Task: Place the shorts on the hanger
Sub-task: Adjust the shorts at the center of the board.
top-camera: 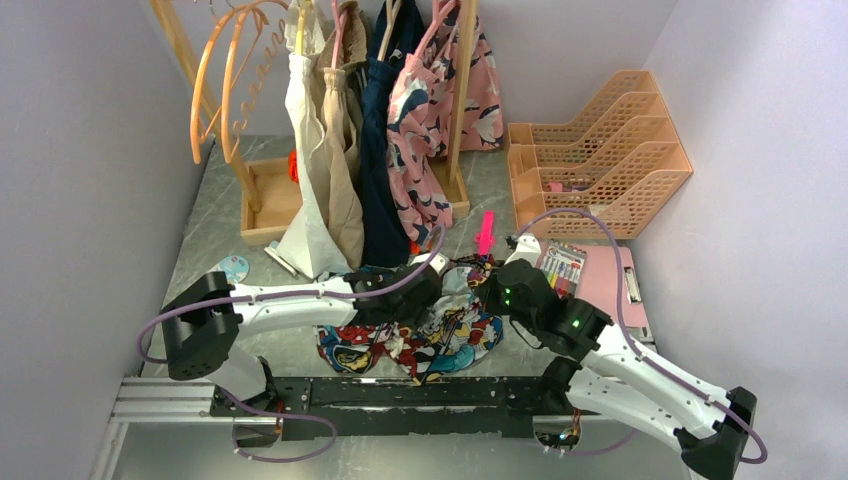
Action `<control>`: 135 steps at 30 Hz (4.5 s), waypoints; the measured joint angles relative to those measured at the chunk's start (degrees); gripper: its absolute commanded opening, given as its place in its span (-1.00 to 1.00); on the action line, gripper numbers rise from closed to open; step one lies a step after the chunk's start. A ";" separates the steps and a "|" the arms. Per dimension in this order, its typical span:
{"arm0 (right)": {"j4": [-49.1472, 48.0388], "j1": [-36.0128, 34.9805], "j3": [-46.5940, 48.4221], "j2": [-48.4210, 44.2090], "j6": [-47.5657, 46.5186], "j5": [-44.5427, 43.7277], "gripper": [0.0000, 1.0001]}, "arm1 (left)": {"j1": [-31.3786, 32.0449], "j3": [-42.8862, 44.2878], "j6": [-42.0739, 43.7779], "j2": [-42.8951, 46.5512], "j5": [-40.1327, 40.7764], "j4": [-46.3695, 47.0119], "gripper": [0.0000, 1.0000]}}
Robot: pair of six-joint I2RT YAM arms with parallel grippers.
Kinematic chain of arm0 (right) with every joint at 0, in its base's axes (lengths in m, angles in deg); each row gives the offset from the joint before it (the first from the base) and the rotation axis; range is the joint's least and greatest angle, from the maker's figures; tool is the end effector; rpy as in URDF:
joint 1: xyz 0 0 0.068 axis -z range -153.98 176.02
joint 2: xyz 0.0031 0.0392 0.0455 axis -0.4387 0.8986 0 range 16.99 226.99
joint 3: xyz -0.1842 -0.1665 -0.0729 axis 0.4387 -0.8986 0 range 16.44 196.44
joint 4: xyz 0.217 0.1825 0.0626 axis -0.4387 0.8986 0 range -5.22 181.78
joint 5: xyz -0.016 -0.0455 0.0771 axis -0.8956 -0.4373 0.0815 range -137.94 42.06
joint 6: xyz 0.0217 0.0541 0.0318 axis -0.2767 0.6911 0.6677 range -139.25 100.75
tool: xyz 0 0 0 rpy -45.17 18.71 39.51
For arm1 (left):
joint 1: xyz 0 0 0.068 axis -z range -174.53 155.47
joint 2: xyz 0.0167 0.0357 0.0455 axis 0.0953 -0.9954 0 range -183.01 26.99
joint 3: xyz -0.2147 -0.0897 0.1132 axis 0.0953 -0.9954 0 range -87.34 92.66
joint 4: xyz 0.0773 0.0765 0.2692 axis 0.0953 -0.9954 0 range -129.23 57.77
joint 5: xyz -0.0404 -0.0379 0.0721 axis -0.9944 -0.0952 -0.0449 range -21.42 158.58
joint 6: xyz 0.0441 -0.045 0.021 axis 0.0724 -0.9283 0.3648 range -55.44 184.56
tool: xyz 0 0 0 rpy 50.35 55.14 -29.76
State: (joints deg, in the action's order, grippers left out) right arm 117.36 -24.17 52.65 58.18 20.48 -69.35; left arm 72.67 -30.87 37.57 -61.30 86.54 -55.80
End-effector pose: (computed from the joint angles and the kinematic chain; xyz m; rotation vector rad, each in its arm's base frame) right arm 0.1489 0.1487 0.2386 0.0034 2.2140 0.4721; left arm 0.1502 -0.3153 0.1664 0.7415 2.3823 -0.3006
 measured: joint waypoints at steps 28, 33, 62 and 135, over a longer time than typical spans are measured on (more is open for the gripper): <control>1.75 0.00 3.48 -4.50 -0.92 0.46 -1.00 | -5.18 -2.12 1.33 8.11 0.98 0.68 0.68; 1.81 0.00 3.48 -4.63 -0.76 0.59 -1.00 | -5.22 -0.63 3.10 5.49 -1.33 1.51 0.70; 0.90 0.04 28.92 8.26 -13.62 -1.49 -1.00 | -6.14 17.55 7.21 21.64 13.22 -5.92 -0.86; -11.74 4.76 0.17 13.66 7.04 7.28 -1.00 | -6.25 -18.82 -15.28 44.52 8.63 -2.38 0.59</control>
State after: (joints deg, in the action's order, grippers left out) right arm 105.62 -19.41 52.82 71.84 27.52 -62.07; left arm 66.42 -49.69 22.30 -16.77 95.17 -58.18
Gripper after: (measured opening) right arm 0.010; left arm 0.654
